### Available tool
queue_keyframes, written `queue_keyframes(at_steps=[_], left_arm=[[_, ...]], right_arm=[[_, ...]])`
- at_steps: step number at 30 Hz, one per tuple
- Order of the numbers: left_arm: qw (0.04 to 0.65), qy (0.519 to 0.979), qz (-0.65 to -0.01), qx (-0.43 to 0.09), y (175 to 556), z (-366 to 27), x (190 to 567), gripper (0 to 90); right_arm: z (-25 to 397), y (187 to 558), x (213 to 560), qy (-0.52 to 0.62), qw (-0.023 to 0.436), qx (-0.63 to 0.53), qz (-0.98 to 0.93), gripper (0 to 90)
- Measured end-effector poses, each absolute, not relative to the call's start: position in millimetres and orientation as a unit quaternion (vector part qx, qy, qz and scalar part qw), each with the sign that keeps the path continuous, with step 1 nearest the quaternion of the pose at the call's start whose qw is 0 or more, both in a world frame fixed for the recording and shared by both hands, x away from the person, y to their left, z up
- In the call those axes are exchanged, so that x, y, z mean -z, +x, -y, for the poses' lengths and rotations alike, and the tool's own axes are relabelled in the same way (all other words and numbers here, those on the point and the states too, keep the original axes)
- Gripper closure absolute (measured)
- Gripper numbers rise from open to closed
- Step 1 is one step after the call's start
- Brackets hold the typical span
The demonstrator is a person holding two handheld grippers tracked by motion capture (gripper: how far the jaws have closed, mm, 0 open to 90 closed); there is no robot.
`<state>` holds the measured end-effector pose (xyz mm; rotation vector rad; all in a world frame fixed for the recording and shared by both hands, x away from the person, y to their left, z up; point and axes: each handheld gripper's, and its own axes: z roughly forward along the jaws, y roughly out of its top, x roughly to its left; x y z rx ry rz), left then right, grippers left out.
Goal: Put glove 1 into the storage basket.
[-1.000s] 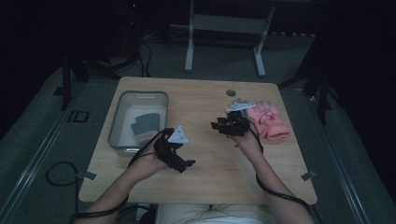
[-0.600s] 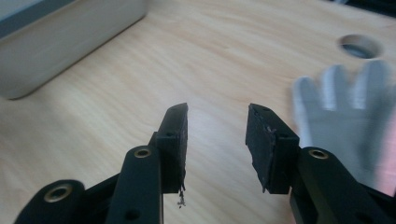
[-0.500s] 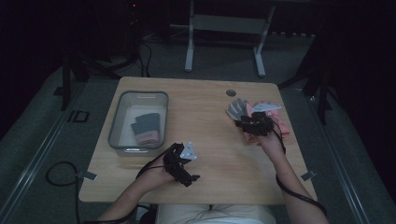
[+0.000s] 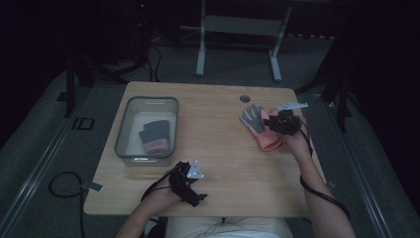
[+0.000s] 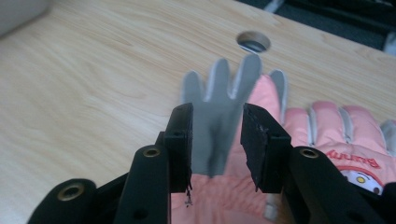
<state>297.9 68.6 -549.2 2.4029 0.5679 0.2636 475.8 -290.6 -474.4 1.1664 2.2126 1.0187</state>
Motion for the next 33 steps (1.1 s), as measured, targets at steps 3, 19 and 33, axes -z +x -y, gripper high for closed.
queue_keyframes(at_steps=[3,19,33], left_arm=[[0.320,0.915,-0.223,-0.104,296,-70,553,1.6],[0.329,0.912,-0.221,-0.106,290,-73,555,1.6],[0.333,0.910,-0.212,-0.123,287,-72,555,1.6]], right_arm=[[289,486,482,0.428,0.212,-0.357,-0.803,63.7],[263,512,519,0.430,0.196,-0.284,-0.834,59.8],[255,496,501,0.471,0.203,-0.308,-0.802,87.9]])
